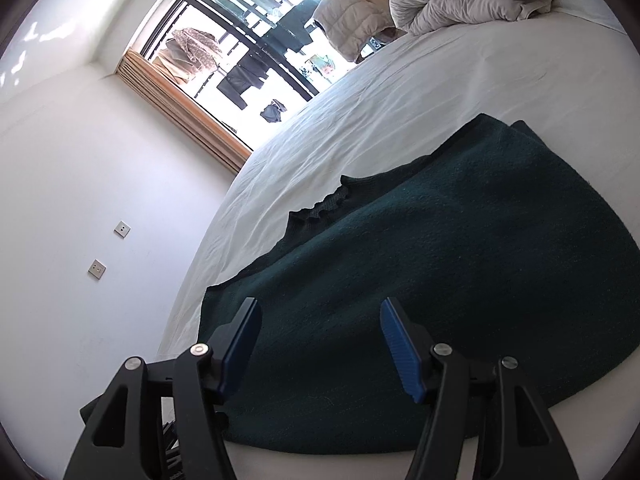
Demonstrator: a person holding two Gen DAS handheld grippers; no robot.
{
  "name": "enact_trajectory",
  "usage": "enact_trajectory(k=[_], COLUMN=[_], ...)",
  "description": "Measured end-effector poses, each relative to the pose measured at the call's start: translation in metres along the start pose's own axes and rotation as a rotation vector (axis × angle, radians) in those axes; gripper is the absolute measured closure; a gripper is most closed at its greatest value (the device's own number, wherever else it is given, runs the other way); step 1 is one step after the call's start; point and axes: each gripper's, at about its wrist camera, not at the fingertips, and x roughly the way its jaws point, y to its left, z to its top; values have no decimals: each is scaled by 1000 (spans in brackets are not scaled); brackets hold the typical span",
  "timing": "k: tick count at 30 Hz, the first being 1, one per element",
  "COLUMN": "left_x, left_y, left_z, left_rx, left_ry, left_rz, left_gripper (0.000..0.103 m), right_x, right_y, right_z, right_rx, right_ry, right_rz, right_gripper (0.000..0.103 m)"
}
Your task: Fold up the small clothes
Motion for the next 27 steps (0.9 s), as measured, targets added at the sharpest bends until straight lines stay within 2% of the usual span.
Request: enact_trajectory(k=[2, 5, 10, 12, 20, 24, 26, 27], left_x=[-20, -36, -39, -29, -9, 4, 12, 17], left_y=[23, 52, 76, 78, 92, 98, 103, 107], left_z=[-12, -32, -48, -47, -34, -24, -18, -14], left_rx=[-135, -342, -582, -639, -847, -894, -922, -943], left_ry=[-16, -1, 3, 13, -42, -45, -47, -43], left_rz=[-33, -82, -228, -285, -340, -393, -421, -436], left_gripper=[24, 16, 16, 16, 16, 17, 22, 29], right_x=[-1, 5, 16, 19, 21, 24, 26, 27], right_y=[1, 4, 11, 14, 12, 13, 15, 16], right_z=[-1, 1, 2, 2, 5, 7, 8, 9], right_rx=[-3, 7, 12, 4, 20, 23, 17, 13], right_ry=[4, 11, 35, 43, 50, 57, 64, 67], right_rz=[12, 32, 58, 67, 97, 104, 103, 103], right_gripper=[38, 38, 38, 38, 39, 41, 41, 41])
